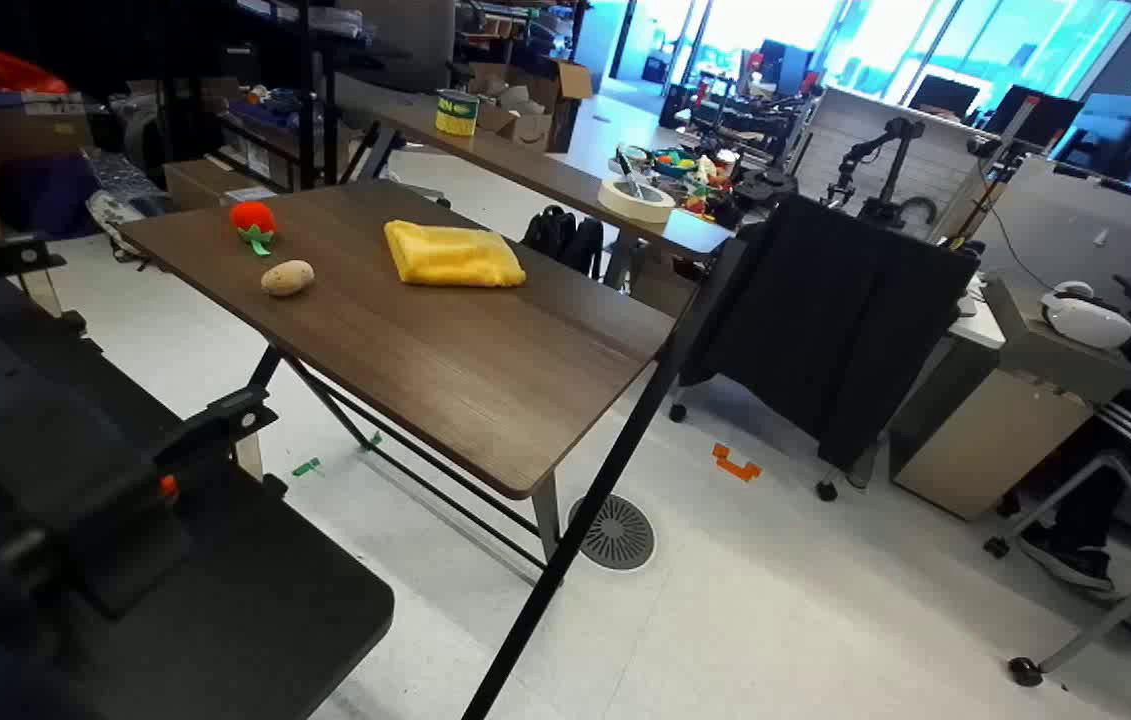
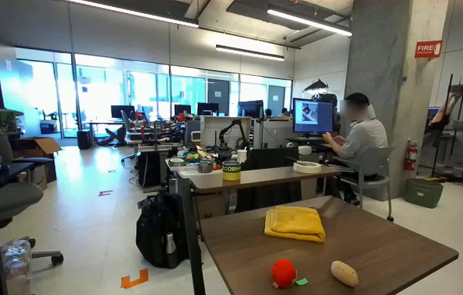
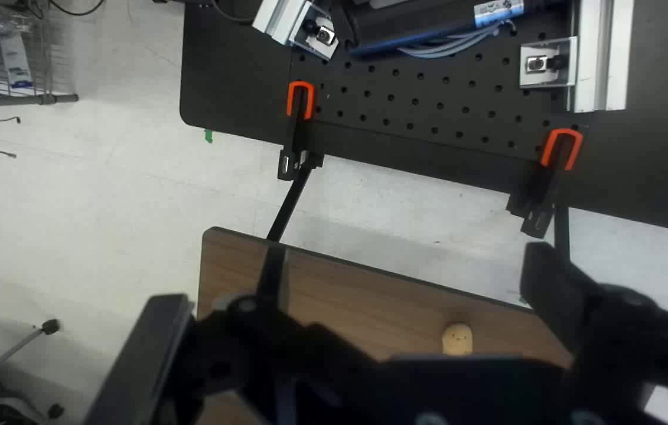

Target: Use the towel to wipe the table

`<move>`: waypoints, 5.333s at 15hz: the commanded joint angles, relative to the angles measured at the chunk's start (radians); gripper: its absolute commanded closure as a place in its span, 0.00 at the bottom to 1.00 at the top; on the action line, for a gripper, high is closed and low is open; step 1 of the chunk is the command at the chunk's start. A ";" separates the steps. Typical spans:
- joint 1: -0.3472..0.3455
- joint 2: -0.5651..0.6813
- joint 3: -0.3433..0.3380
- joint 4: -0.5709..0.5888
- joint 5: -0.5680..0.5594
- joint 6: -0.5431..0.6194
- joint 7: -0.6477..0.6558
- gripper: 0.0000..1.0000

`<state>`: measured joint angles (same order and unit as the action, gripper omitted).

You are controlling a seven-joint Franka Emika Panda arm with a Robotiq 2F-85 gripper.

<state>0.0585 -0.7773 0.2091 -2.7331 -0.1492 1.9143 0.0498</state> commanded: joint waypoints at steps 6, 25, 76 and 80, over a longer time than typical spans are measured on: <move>0.041 0.010 -0.105 -0.001 0.052 0.030 -0.086 0.00; 0.042 0.031 -0.156 -0.004 0.078 0.053 -0.133 0.00; -0.031 1.264 -0.190 0.953 0.293 0.346 0.136 0.00; -0.031 1.264 -0.190 0.953 0.293 0.346 0.136 0.00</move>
<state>0.0232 0.4862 0.0234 -1.7820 0.1412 2.2628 0.1876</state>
